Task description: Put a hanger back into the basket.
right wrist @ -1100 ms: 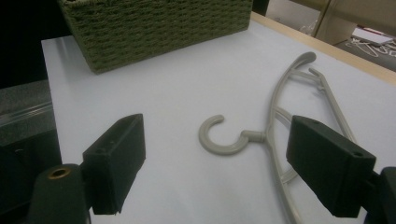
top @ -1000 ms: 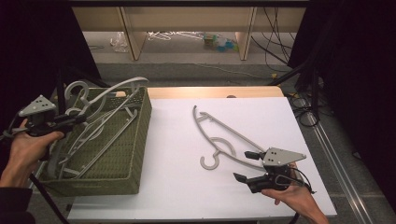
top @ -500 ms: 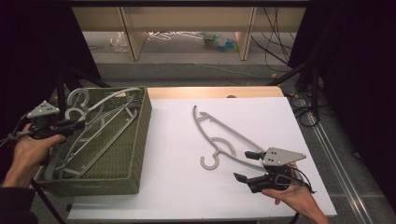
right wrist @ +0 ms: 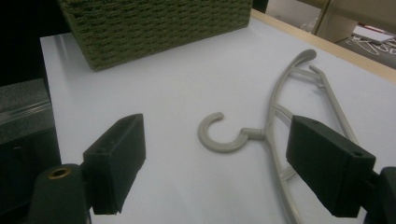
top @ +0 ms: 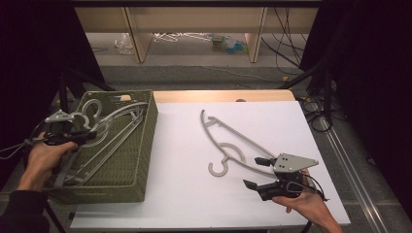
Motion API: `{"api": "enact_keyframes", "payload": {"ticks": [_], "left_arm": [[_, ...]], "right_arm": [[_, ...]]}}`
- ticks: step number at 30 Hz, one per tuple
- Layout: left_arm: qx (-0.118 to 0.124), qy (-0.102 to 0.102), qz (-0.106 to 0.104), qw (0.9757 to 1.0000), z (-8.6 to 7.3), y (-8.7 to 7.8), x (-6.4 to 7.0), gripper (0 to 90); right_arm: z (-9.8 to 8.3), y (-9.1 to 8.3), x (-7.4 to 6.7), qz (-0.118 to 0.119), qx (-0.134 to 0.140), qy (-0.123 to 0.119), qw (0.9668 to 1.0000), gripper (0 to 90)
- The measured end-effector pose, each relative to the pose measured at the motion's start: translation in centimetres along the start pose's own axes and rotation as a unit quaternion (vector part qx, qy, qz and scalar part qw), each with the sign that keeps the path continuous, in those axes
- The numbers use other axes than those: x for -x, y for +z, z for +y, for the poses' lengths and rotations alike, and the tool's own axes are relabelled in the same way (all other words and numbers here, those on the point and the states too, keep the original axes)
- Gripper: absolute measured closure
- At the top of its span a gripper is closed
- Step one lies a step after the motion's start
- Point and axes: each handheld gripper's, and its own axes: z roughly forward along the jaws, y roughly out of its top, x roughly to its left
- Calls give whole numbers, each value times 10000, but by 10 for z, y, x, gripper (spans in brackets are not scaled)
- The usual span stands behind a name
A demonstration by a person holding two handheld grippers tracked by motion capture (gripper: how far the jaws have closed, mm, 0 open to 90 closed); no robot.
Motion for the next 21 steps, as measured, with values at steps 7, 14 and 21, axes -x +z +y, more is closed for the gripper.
{"api": "enact_keyframes", "payload": {"ticks": [7,14,21], "left_arm": [[-201,-326,95,9992,-12,13,-4,786],[-195,-36,158,9997,-18,19,-15,761],[-355,-342,617,9969,-22,15,-16,724]], "right_arm": [[-1,0,0,-30,47,2,10000,208],[0,-1,1,-21,-17,0,10000,208],[0,0,1,-24,-18,29,10000,208]]}}
